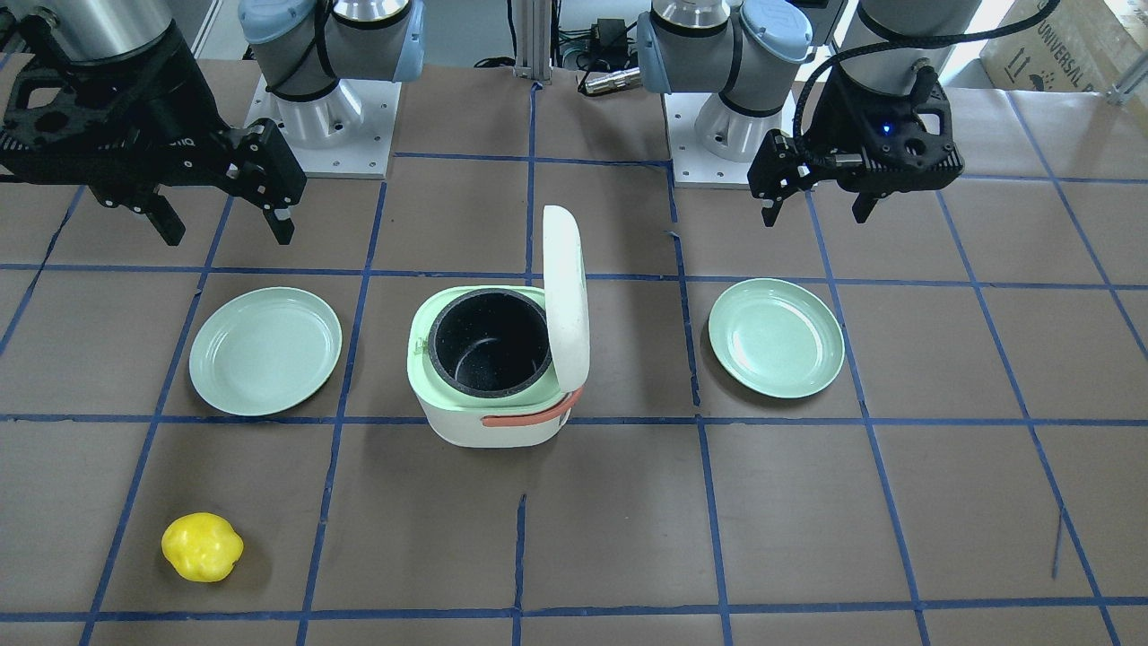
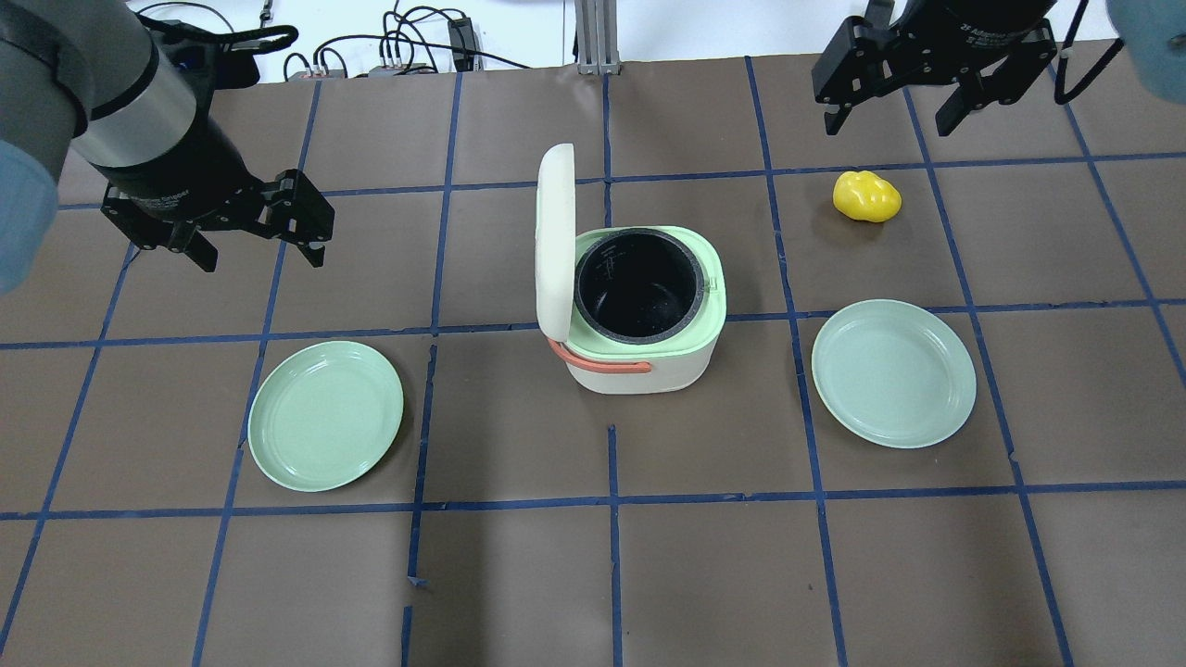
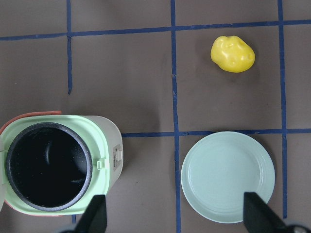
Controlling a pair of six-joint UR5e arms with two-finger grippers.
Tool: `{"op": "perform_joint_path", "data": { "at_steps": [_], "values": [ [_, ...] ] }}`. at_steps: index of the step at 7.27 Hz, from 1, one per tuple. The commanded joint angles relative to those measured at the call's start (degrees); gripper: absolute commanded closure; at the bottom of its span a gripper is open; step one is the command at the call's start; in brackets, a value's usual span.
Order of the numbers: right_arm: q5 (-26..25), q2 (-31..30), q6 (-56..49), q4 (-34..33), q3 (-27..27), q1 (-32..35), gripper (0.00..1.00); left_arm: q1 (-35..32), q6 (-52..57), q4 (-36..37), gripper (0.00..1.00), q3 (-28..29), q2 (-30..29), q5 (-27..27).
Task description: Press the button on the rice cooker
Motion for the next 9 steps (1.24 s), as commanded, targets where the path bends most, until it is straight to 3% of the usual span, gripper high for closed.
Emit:
{"op": "perform_joint_path", "data": {
  "at_steps": [1, 4, 9],
  "values": [
    [0.1, 0.4, -0.3, -0.1, -0.4, 0.1, 0.00, 0.0, 0.0, 0.0, 0.00, -0.1, 0.0, 0.0],
    [0.8, 0.7, -0.6, 0.5, 3.2, -0.1, 0.00, 0.0, 0.1, 0.1, 0.00, 0.0, 0.0, 0.0],
    [-0.1, 0.5, -2.6, 0.7, 3.5, -0.2, 0.00, 0.0, 0.0, 0.1, 0.00, 0.0, 0.0, 0.0]
  ]
}}
